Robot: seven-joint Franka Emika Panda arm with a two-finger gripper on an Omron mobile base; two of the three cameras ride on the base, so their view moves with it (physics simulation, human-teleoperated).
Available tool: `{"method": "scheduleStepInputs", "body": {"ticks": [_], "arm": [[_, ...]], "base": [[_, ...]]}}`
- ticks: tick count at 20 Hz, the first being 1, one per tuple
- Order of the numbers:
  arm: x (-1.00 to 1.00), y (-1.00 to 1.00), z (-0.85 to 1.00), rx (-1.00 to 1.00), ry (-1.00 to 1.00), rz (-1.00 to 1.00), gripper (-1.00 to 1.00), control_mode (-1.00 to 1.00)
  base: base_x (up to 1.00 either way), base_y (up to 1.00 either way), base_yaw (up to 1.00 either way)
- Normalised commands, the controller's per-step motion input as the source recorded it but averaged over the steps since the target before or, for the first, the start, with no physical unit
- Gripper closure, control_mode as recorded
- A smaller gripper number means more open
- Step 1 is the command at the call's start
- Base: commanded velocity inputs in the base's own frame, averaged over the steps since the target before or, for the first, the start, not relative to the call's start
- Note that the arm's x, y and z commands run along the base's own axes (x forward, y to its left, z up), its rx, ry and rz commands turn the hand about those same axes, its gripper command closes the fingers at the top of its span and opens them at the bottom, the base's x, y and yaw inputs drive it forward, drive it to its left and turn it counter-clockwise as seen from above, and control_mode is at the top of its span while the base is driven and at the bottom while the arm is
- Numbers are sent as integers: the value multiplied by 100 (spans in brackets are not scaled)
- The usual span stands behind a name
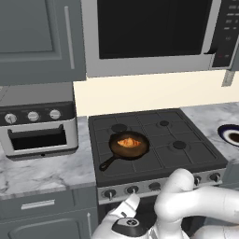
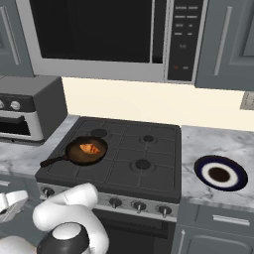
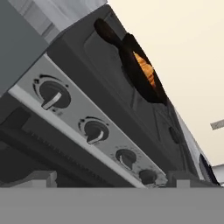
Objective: Pick the croissant and place it on the pan. Then turn on the stove to warm the croissant.
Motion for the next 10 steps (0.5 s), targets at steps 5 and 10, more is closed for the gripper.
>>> {"method": "scheduleStepInputs", "body": {"ticks": [5,10], "arm": [[24,7,-8,6,0,0,-100,-100],[11,18,-26,3,-6,0,-100,-100]], "base": [[0,0,0],[0,0,0]]}}
